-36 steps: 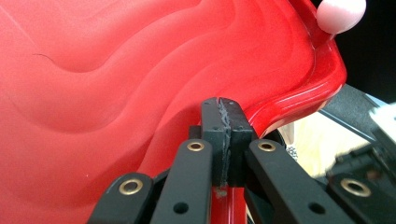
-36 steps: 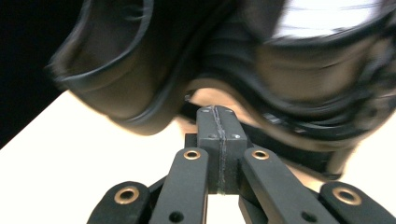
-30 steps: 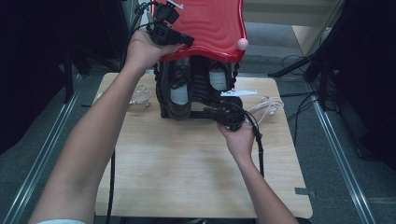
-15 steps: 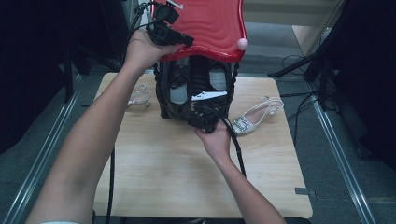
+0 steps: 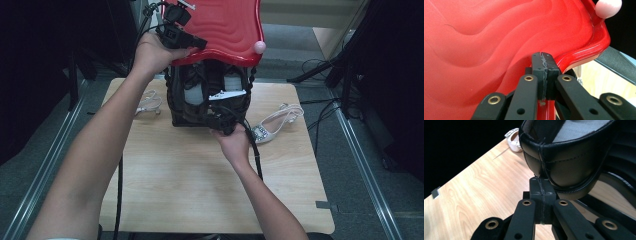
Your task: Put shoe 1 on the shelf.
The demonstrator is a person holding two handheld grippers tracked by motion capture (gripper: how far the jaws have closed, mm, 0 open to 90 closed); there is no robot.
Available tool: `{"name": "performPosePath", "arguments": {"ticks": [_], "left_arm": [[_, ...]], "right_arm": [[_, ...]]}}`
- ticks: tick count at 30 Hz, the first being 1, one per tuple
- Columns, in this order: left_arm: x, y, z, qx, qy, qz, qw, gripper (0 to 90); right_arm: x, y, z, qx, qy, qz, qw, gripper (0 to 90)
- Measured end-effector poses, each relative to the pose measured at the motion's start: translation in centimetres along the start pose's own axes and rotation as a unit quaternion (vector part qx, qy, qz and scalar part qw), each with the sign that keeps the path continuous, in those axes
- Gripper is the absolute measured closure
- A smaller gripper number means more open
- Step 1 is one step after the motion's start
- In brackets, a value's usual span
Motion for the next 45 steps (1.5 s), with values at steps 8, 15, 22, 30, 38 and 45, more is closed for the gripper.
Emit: {"name": "performPosePath", "arguments": {"ticks": [8, 15, 22, 30, 38, 45], "left_arm": [[0.0, 0.0, 0.0, 0.002, -0.002, 0.0, 1.0, 90.0], [0.1, 0.0, -0.2, 0.007, 0.004, 0.006, 0.9999, 90.0], [0.3, -0.1, -0.3, 0.011, -0.017, 0.008, 0.9998, 90.0], [0.7, -1.3, -0.4, 0.009, -0.025, -0.014, 0.9995, 72.8], [3.3, -3.3, -1.2, 0.006, -0.001, -0.032, 0.9995, 55.4], [4.1, -3.6, -4.0, -0.006, -0.01, -0.063, 0.998, 51.2]], "right_arm": [[0.4, 1.0, 2.2, 0.01, 0.017, -0.001, 0.9998, 90.0], [-0.1, 2.9, 4.0, 0.014, 0.017, 0.01, 0.9997, 90.0], [0.2, 4.1, 4.7, 0.003, 0.029, 0.007, 0.9995, 90.0], [0.0, 2.4, 3.4, 0.025, 0.019, 0.013, 0.9994, 90.0], [0.2, -0.2, 1.1, 0.059, 0.013, 0.029, 0.9977, 80.5], [1.1, -2.2, -2.2, 0.073, 0.01, 0.041, 0.9965, 66.6]]}}
Point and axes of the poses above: each handheld gripper's, and its own axes: y roughly forward along the jaws, z roughly out of its top, x roughly to its right, the point moved 3 cm from there along y, roughly forward along the jaws, and after that the axes turned 9 degrees about -x, right-handed, at the moved point
